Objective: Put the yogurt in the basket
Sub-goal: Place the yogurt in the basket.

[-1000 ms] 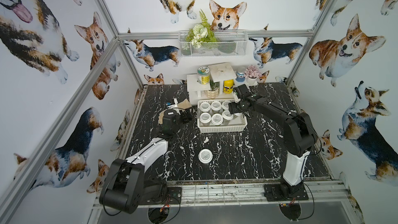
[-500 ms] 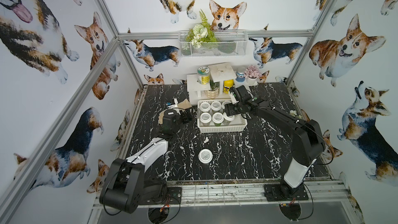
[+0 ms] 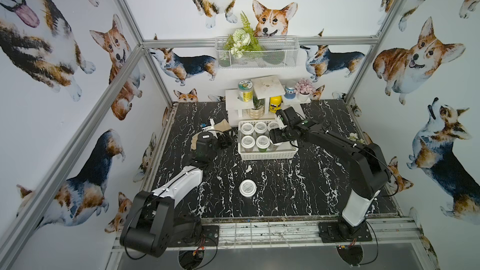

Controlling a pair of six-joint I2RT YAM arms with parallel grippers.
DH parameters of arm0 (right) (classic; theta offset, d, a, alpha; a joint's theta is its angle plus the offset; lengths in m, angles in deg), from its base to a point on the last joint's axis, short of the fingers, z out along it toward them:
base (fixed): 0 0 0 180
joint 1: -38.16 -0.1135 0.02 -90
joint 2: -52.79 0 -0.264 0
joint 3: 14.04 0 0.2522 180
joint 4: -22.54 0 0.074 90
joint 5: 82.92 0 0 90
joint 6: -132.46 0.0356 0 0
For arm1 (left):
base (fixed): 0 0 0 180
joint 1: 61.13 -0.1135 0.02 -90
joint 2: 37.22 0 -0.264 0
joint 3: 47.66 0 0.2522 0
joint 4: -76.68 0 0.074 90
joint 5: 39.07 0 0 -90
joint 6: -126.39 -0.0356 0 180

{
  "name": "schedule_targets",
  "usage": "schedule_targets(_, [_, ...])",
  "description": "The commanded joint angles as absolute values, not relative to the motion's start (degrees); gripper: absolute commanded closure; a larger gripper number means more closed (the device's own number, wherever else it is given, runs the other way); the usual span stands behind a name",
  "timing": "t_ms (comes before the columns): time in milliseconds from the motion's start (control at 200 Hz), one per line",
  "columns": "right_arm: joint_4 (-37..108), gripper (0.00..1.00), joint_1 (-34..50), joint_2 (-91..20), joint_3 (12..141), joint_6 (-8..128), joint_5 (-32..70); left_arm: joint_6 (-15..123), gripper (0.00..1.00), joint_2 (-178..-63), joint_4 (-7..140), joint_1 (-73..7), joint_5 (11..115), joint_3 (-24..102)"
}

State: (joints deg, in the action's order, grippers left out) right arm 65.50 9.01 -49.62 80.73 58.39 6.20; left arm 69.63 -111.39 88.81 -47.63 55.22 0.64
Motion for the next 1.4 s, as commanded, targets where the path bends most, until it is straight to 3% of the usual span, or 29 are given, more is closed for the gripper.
schedule_targets(0, [63.88, 0.22, 9.03, -50.21, 81.72, 58.59, 6.64, 69.20, 0.19, -111.49, 90.04, -47.70, 55.24, 1.20])
schedule_targets(741, [62.50, 0.22, 13.45, -52.93, 83.94, 58.33, 9.17, 69.21, 0.19, -111.69, 89.95, -47.71, 55.41, 1.37])
schedule_targets(1396, [62.28, 0.22, 11.52, -55.64, 85.62, 58.97, 10.51, 69.23, 0.19, -111.75, 89.98, -47.72, 55.32, 1.40])
